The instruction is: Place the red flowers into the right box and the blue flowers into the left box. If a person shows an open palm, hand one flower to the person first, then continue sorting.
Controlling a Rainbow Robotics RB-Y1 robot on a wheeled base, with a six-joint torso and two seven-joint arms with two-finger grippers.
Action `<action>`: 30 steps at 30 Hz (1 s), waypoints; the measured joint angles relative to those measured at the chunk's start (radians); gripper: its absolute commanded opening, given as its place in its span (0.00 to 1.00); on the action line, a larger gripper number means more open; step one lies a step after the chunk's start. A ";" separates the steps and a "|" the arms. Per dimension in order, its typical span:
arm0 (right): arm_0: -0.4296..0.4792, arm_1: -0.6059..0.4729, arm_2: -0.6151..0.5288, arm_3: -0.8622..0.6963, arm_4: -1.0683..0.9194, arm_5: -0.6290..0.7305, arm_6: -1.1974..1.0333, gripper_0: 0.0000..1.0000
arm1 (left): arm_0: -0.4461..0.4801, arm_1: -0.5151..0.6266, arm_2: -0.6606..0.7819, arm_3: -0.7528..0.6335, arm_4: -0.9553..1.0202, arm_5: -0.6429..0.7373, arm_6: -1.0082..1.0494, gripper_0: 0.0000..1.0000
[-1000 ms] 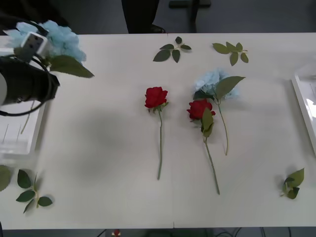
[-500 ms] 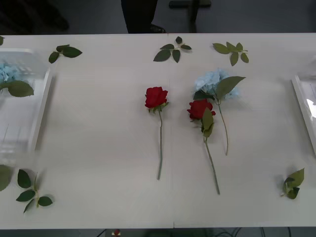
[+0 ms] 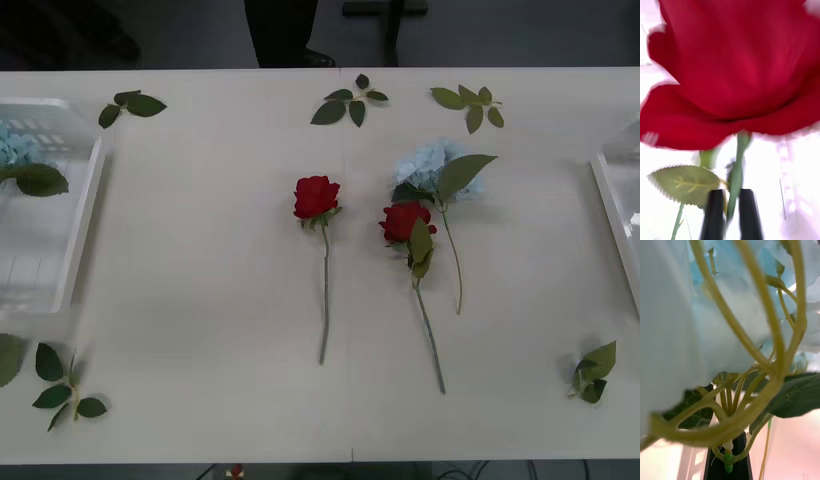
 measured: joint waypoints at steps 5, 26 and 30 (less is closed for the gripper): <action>0.000 0.000 0.006 0.000 -0.004 0.018 0.000 1.00 | 0.057 0.000 -0.039 0.023 0.027 -0.038 0.000 0.00; 0.137 0.185 0.008 -0.735 -0.259 0.555 -0.074 1.00 | 0.040 0.000 -0.008 -0.077 0.052 0.231 0.000 0.61; 0.209 0.269 0.075 -0.878 -0.190 0.506 -0.213 1.00 | 0.003 0.004 0.022 -0.167 0.069 0.385 0.000 0.62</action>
